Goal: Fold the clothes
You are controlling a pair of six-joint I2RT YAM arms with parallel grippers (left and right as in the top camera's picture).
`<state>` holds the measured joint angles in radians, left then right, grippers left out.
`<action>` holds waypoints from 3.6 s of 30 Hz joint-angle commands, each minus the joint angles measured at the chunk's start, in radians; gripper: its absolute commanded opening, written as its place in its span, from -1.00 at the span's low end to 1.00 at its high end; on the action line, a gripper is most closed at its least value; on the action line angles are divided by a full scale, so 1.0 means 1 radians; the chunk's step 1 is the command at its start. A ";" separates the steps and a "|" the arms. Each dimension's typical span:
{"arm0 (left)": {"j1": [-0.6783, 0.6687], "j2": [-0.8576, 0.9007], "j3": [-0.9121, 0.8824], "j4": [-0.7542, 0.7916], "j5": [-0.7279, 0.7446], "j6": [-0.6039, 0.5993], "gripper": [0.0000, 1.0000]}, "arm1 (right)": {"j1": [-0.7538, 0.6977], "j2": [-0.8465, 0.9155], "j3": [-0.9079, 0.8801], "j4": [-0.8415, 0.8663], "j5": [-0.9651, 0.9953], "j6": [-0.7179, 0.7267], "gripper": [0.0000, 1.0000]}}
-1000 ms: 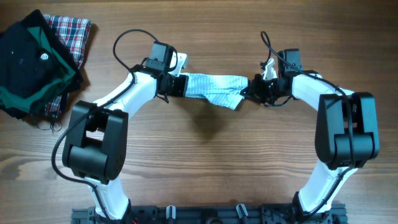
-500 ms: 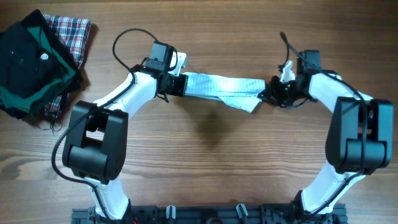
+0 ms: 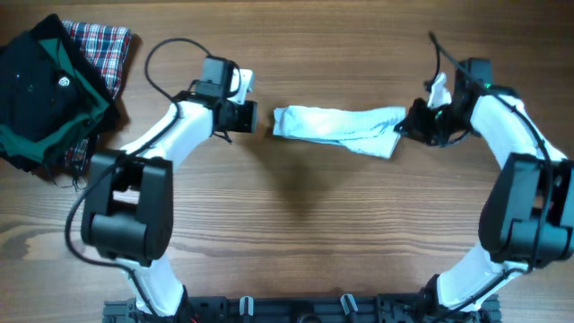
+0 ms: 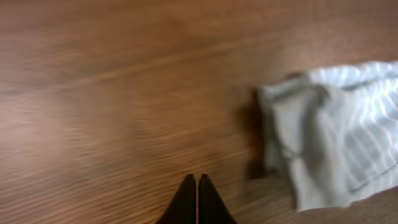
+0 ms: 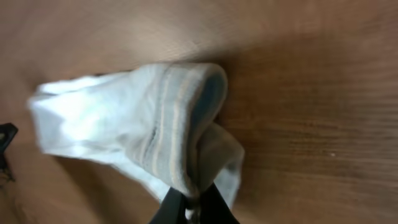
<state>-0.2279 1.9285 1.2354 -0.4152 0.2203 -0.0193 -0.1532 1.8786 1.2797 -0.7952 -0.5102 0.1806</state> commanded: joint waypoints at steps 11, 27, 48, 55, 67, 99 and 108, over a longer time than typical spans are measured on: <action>0.085 -0.217 0.016 -0.020 -0.012 0.016 -0.91 | 0.231 -0.039 0.102 0.015 0.025 0.014 -0.91; 0.085 -0.263 0.016 -0.039 -0.012 0.016 -0.92 | 0.485 -0.021 0.102 0.295 0.095 0.216 -0.91; 0.115 -0.302 0.016 -0.054 0.001 0.011 -0.92 | 0.449 0.041 0.102 0.272 0.087 0.189 -0.91; 0.081 -0.296 0.016 -0.056 0.079 0.004 -0.92 | 0.368 -0.001 0.102 0.181 0.086 0.117 -0.92; -0.018 -0.190 0.015 0.019 0.078 -0.024 -0.92 | 0.269 -0.035 0.102 0.071 0.084 0.080 -0.91; 0.057 0.073 0.014 0.184 0.546 -0.281 -0.92 | 0.197 -0.097 0.102 0.035 0.084 0.052 -0.91; 0.057 0.127 0.014 0.200 0.546 -0.281 -0.92 | 0.195 -0.097 0.102 0.034 0.084 0.055 -0.92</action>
<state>-0.1654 2.0129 1.2362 -0.2241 0.7403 -0.2916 0.0402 1.8050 1.3643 -0.7628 -0.4213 0.2440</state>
